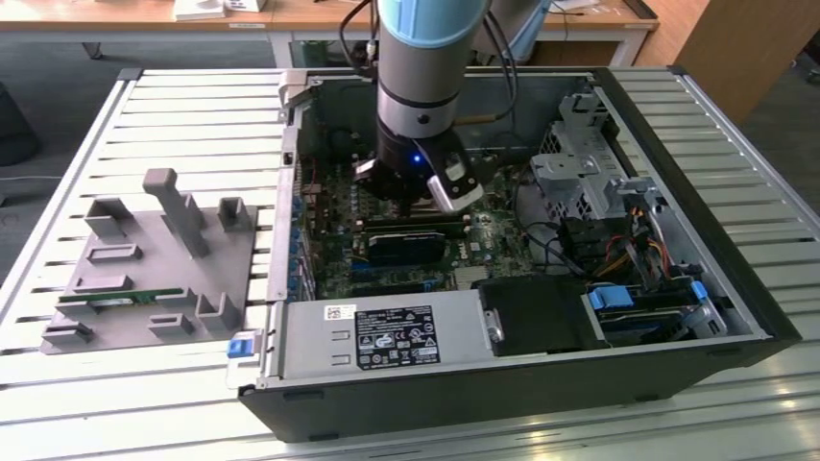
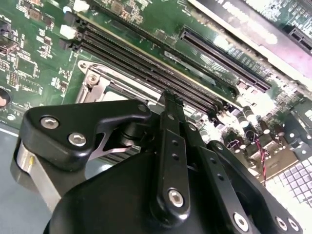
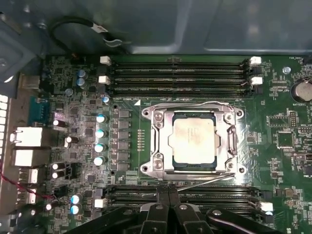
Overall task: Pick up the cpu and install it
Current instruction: 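Install the second cpu locking lever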
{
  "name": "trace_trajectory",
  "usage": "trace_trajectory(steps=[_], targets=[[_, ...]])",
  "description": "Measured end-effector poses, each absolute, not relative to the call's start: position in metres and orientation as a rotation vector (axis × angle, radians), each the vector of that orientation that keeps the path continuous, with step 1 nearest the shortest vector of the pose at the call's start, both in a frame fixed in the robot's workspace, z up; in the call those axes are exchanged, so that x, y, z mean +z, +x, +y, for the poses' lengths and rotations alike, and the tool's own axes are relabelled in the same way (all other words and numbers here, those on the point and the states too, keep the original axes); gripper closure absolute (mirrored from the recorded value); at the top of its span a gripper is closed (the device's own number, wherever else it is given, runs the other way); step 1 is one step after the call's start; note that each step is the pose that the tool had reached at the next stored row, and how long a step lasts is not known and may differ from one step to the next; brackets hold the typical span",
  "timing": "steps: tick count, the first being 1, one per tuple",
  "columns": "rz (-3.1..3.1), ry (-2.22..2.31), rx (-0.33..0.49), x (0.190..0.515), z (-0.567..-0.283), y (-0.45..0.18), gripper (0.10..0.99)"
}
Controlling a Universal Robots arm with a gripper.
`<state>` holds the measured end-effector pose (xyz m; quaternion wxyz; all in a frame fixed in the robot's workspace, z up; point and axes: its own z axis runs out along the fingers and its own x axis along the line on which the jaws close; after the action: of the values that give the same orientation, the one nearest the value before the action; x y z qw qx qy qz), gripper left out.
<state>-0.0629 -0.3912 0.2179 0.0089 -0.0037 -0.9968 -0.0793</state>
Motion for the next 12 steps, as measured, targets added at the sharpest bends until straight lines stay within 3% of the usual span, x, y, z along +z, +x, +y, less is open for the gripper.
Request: trace_trajectory(steps=[12], targets=[[-3.108,-0.011,-0.310,0.2079,-0.3943,-0.0683,0.980]])
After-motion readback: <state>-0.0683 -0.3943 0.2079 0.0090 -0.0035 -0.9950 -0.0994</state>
